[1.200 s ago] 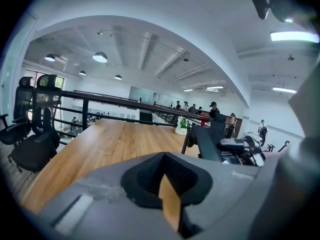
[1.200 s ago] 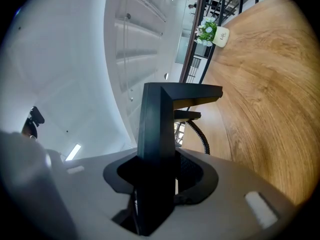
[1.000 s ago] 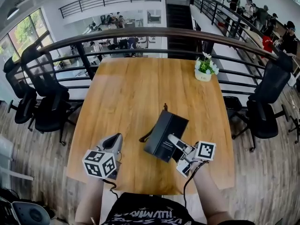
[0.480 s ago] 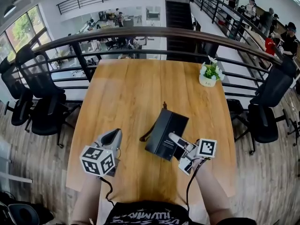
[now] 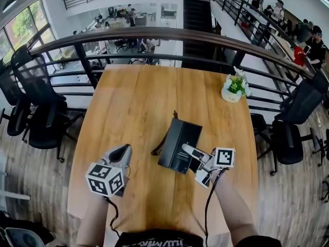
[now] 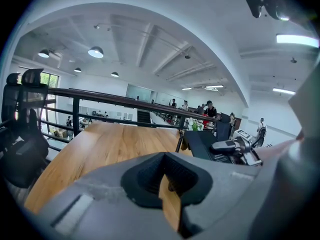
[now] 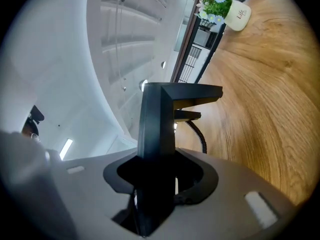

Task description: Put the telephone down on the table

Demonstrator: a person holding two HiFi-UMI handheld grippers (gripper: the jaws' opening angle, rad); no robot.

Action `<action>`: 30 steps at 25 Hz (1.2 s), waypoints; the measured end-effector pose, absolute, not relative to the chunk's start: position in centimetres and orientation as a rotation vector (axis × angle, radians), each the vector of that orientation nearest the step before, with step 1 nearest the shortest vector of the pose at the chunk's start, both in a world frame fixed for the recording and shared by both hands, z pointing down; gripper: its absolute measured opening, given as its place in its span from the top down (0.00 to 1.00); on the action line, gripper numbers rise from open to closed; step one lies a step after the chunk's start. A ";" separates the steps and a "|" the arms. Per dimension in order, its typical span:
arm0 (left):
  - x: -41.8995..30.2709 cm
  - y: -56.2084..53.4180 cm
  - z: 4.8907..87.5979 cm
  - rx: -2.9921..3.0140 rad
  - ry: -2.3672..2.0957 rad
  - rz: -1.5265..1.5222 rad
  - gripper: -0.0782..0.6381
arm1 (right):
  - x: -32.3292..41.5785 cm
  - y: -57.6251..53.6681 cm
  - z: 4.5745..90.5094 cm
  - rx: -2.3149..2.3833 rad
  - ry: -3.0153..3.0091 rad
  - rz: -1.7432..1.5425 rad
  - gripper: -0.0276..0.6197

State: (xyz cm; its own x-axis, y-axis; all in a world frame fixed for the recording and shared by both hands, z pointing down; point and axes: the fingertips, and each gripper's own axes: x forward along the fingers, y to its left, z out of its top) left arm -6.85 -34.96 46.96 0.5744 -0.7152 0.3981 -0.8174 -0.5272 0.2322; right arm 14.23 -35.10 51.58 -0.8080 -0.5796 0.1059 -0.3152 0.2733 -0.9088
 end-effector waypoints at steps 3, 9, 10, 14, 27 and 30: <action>-6.0 -36.5 47.7 2.406 -1.243 0.369 0.89 | 14.9 -37.3 52.5 -0.816 2.335 -1.560 0.71; -5.5 -39.4 48.6 2.402 -1.260 0.379 0.89 | 14.8 -41.0 53.3 -0.716 2.384 -1.589 0.71; -5.5 -39.9 48.9 2.402 -1.261 0.384 0.89 | 14.7 -41.6 53.3 -0.689 2.388 -1.591 0.71; -4.8 -41.9 49.9 2.398 -1.258 0.395 0.89 | 15.2 -43.8 54.2 -0.630 2.397 -1.605 0.71; -2.9 -44.9 52.1 2.386 -1.227 0.414 0.89 | 17.1 -47.5 57.9 -0.653 2.414 -1.692 0.71; -2.8 -45.1 52.4 2.382 -1.223 0.417 0.89 | 17.1 -47.9 58.2 -0.643 2.406 -1.717 0.71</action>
State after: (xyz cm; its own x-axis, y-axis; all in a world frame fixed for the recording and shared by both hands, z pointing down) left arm -2.77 -45.11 52.41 0.5659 -0.6926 0.4473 -0.8215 -0.5194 0.2352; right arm 17.09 -47.86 58.16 -0.9033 -0.4028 0.1478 -0.2709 0.2681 -0.9245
